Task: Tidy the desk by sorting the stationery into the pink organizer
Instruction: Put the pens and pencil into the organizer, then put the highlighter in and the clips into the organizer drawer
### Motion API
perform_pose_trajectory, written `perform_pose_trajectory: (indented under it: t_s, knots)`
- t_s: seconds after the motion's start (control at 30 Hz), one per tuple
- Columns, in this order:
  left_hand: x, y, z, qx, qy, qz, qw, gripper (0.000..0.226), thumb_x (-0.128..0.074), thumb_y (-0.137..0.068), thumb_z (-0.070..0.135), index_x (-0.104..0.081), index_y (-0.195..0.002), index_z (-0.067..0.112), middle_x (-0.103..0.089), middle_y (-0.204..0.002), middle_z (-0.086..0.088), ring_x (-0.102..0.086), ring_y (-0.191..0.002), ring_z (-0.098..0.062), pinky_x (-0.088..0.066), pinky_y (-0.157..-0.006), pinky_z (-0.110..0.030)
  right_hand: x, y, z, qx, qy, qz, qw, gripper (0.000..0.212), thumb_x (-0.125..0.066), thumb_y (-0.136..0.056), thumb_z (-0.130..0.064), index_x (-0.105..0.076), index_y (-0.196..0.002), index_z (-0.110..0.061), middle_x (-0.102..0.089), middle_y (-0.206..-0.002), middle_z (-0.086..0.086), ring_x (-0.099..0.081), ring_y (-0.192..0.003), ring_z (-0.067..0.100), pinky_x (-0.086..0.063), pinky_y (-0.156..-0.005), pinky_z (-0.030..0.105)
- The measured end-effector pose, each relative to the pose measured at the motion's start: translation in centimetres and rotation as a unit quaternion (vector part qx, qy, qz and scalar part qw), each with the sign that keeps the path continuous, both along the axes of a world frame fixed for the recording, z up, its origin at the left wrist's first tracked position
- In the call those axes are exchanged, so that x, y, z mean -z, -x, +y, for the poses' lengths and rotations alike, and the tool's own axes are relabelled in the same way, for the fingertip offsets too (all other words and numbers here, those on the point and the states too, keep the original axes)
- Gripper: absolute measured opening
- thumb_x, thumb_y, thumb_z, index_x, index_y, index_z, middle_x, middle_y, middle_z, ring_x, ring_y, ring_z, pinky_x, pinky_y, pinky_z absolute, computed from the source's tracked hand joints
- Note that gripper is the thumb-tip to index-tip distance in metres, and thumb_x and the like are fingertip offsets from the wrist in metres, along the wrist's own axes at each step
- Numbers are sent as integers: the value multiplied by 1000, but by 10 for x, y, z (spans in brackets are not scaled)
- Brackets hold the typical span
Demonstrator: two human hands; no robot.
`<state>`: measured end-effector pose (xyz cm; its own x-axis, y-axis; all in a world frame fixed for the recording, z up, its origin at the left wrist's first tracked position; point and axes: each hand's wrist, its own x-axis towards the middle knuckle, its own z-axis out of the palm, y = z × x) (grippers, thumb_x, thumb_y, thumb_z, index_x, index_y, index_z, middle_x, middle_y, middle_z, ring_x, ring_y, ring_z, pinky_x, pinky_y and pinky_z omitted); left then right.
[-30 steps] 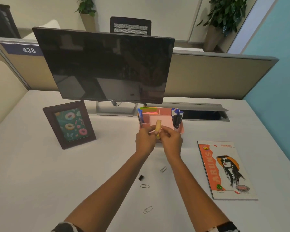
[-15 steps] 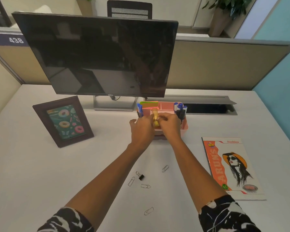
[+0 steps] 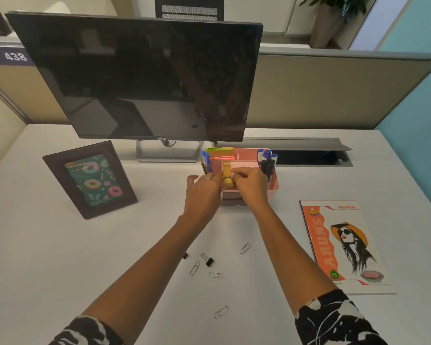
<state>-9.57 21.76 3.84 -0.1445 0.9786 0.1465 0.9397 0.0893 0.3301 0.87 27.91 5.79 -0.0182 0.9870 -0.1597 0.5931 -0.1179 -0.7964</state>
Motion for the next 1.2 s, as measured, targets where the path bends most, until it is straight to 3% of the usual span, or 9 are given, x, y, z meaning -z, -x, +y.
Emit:
perform_pose_trajectory:
  t_s: [0.17, 0.27, 0.37, 0.53, 0.67, 0.83, 0.97, 1.2]
  knots:
    - [9, 6, -7, 8, -29, 5, 1000, 23, -69, -87, 20, -63, -108, 16, -72, -105, -8, -67, -92, -28, -37, -100, -47, 2, -3, 2, 29, -3, 20, 999, 27, -59, -91, -21, -67, -115, -9, -69, -111, 10, -64, -92, 22, -49, -80, 26]
    - [11, 7, -9, 14, -36, 5, 999, 26, -70, -85, 18, -62, -110, 16, -71, -108, -8, -66, -94, -29, -38, -100, -46, 4, -11, -4, 110, -22, 116, 987, 21, -62, -89, -18, -69, -108, -9, -69, -106, 11, -68, -85, 21, -56, -72, 24]
    - [12, 8, -9, 16, -43, -8, 999, 25, -69, -86, 17, -61, -109, 16, -70, -111, -8, -65, -94, -29, -39, -100, -45, 5, -22, -29, 199, -29, 271, 941, 8, -64, -88, -17, -69, -95, -17, -72, -93, 5, -70, -76, 17, -58, -63, 23]
    - [14, 6, -12, 14, -57, -35, 998, 31, -69, -86, 16, -61, -115, 14, -69, -113, -10, -64, -97, -31, -43, -96, -46, 34, -28, -69, 316, 148, 447, 824, 11, -58, -88, -4, -65, -98, -4, -69, -90, 15, -66, -78, 24, -56, -68, 34]
    - [14, 4, -15, 3, -51, -55, 997, 33, -63, -89, 21, -57, -122, 16, -65, -119, -8, -59, -106, -29, -41, -100, -42, 48, -18, -66, 330, 208, 437, 811, 16, -57, -91, -6, -61, -107, -6, -68, -100, 11, -66, -91, 23, -54, -73, 32]
    - [16, 4, -16, 10, -58, -62, 996, 29, -67, -86, 16, -59, -114, 12, -68, -108, -12, -63, -94, -30, -46, -93, -44, 45, -4, -52, 348, 217, 482, 774, 31, -56, -90, -3, -55, -121, -3, -65, -108, 13, -65, -94, 24, -51, -81, 35]
    - [19, 6, -15, 9, -63, -61, 996, 24, -69, -85, 12, -61, -107, 11, -70, -99, -12, -65, -85, -31, -48, -89, -44, 50, 1, -52, 349, 217, 495, 766, 23, -58, -90, -7, -58, -113, -8, -67, -108, 11, -65, -96, 24, -50, -83, 35]
    - [19, 7, -16, 18, -57, -82, 995, 25, -64, -89, 18, -59, -114, 14, -68, -110, -9, -63, -95, -28, -45, -95, -42, 57, -9, -72, 322, 206, 512, 769, 25, -61, -89, -19, -61, -113, -10, -70, -102, 6, -64, -101, 23, -51, -78, 33]
